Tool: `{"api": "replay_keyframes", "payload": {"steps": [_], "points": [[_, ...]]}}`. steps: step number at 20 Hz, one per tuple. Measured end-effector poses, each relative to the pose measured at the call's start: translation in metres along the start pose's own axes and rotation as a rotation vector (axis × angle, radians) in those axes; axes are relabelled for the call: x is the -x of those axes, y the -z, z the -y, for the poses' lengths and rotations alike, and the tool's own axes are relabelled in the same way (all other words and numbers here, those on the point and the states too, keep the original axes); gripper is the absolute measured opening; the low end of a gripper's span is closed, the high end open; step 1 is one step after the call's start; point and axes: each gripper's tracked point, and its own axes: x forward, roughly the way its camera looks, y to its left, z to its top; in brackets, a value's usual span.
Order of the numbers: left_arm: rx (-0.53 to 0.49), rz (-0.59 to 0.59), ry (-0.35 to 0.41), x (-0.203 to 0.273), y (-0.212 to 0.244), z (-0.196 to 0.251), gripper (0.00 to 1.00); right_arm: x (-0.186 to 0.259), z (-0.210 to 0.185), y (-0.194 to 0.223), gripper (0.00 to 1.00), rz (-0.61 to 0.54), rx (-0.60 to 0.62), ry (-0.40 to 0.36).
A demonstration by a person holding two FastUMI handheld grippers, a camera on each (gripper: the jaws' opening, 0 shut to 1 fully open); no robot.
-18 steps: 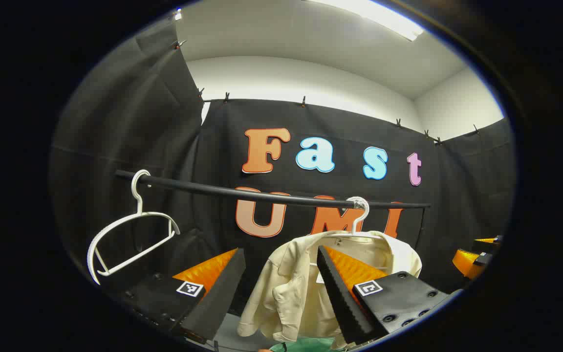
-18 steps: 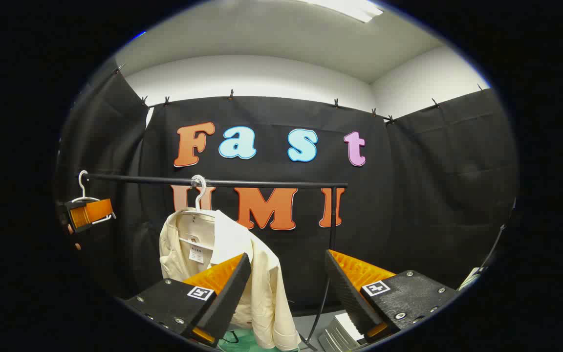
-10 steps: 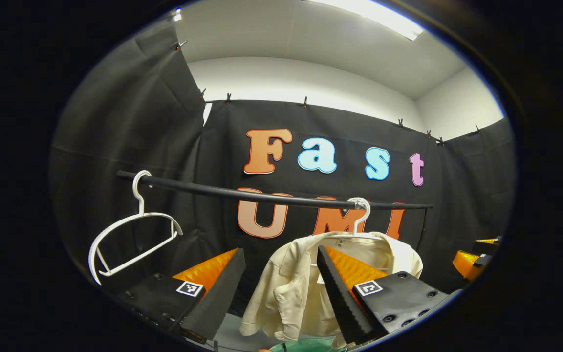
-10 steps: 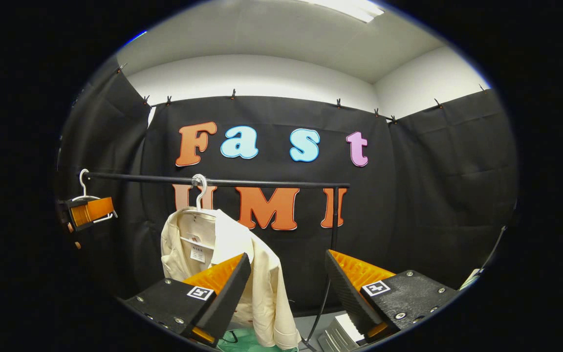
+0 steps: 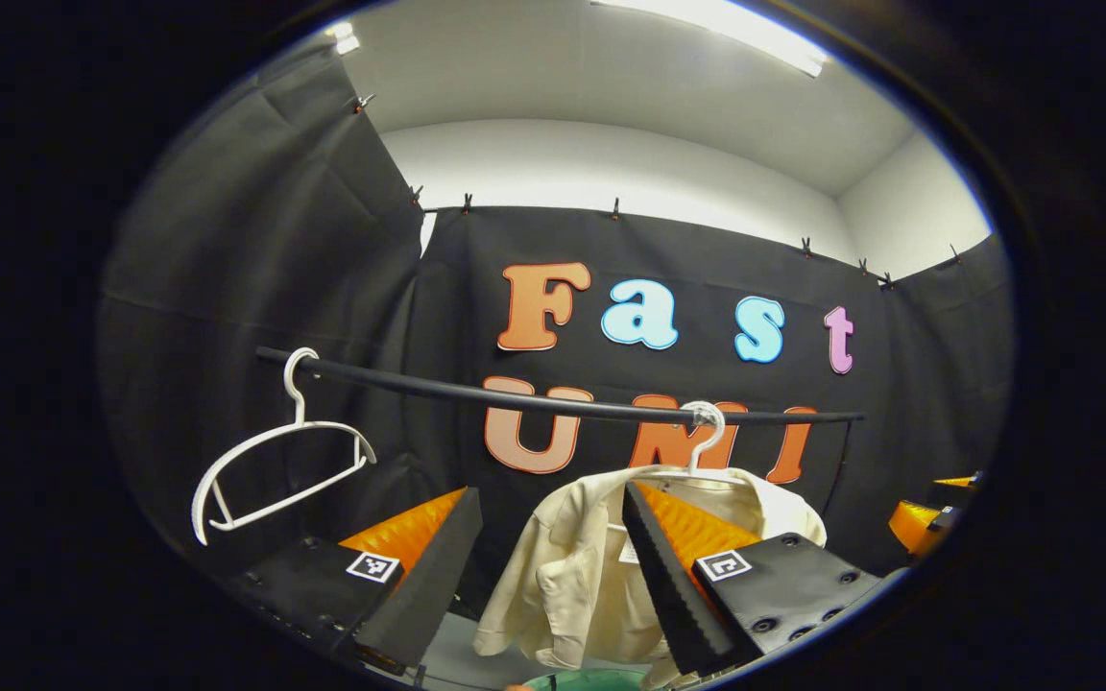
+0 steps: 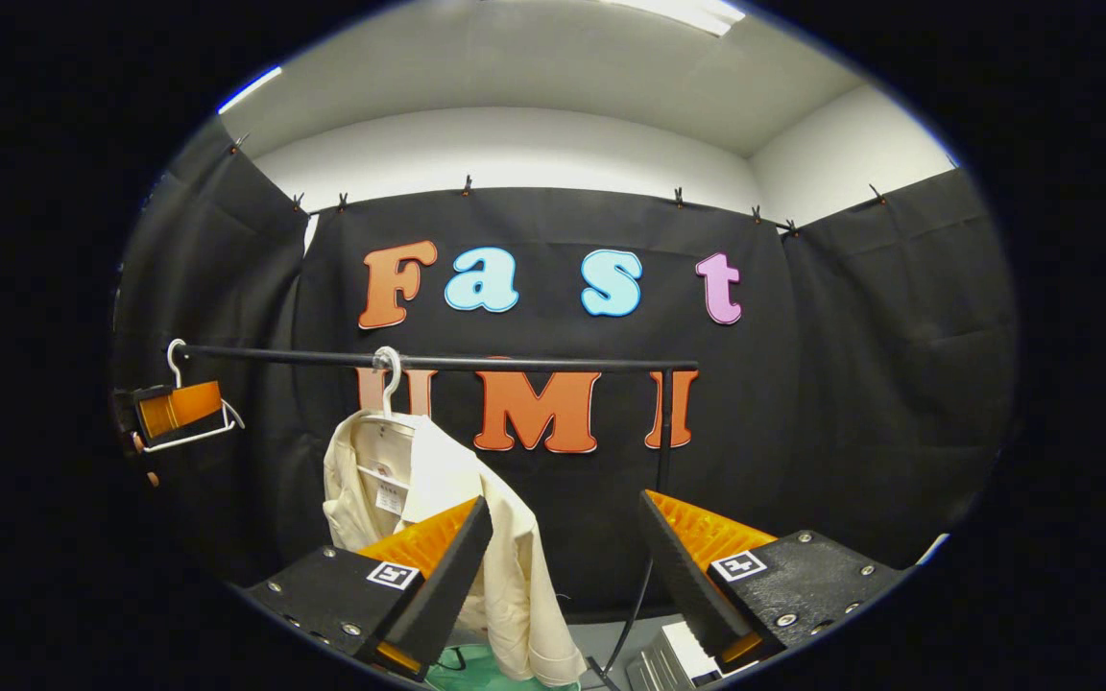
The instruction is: Grasp the clothes on the hanger with both hands and then place them into the laundry hamper below.
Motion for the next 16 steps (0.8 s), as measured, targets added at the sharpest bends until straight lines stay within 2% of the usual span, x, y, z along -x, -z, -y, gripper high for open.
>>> {"api": "replay_keyframes", "payload": {"steps": [6, 8, 9, 10, 11, 12, 16], "points": [[-0.003, -0.012, -0.014, 0.007, 0.012, 0.008, 0.96, -0.005, 0.006, 0.01, 0.95, -0.003, -0.005, -0.003], [-0.003, -0.016, -0.02, 0.006, 0.017, 0.005, 0.96, -0.004, -0.002, 0.016, 0.95, -0.008, -0.019, -0.014], [-0.006, -0.018, -0.023, 0.006, 0.018, 0.003, 0.93, -0.004, -0.005, 0.019, 0.95, -0.009, -0.022, -0.016], [-0.011, -0.021, -0.018, 0.006, 0.02, 0.003, 0.96, -0.005, -0.009, 0.02, 0.95, -0.009, -0.022, -0.016], [-0.015, -0.022, -0.013, 0.006, 0.022, 0.003, 0.97, -0.005, -0.014, 0.023, 0.95, -0.013, -0.02, -0.019], [-0.019, -0.02, -0.008, 0.004, 0.023, 0.001, 0.93, -0.005, -0.02, 0.026, 0.95, -0.02, -0.016, -0.024], [-0.016, -0.028, 0.021, -0.002, 0.033, -0.003, 0.96, -0.007, -0.042, 0.039, 0.95, -0.042, 0.004, -0.027]]}}
